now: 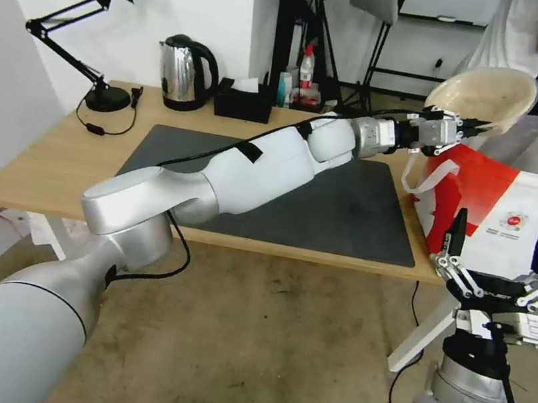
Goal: Pick up the trash from the table and place it into the takeout bag.
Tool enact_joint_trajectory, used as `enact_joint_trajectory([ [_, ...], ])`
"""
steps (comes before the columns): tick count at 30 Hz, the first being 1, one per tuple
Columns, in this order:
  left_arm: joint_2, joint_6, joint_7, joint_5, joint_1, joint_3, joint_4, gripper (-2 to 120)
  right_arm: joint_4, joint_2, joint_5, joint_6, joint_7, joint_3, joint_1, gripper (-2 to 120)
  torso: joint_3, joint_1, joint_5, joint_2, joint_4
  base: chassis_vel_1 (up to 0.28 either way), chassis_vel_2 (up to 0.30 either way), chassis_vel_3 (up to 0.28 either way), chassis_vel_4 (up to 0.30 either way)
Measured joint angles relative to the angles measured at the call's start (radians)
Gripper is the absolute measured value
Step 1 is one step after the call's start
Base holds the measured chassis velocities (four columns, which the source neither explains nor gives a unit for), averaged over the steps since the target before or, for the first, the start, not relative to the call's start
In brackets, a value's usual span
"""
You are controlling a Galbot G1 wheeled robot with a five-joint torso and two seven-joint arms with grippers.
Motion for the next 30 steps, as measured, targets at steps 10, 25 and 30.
enact_joint_trajectory([
  [10, 0.001, -0.020, 0.032, -0.025, -0.013, 0.008, -0.003, 0, -0.001, -0.002, -0.002, -0.003, -0.001, -0.002, 0.004, 100, 0.000, 0.000, 0.0001, 0.000, 0.0001, 0.000, 0.000, 0.000, 0.000],
  [25, 0.000, -0.021, 0.032, -0.055, -0.019, 0.031, -0.025, 0, 0.001, -0.004, -0.001, -0.003, -0.001, -0.002, 0.004, 100, 0.000, 0.000, 0.0001, 0.000, 0.0000, 0.000, 0.000, 0.000, 0.000],
  [30, 0.000, -0.023, 0.032, -0.066, -0.019, 0.037, -0.026, 0, 0.001, -0.004, -0.001, -0.004, -0.001, -0.002, 0.004, 100, 0.000, 0.000, 0.0000, 0.000, 0.0000, 0.000, 0.000, 0.000, 0.000],
])
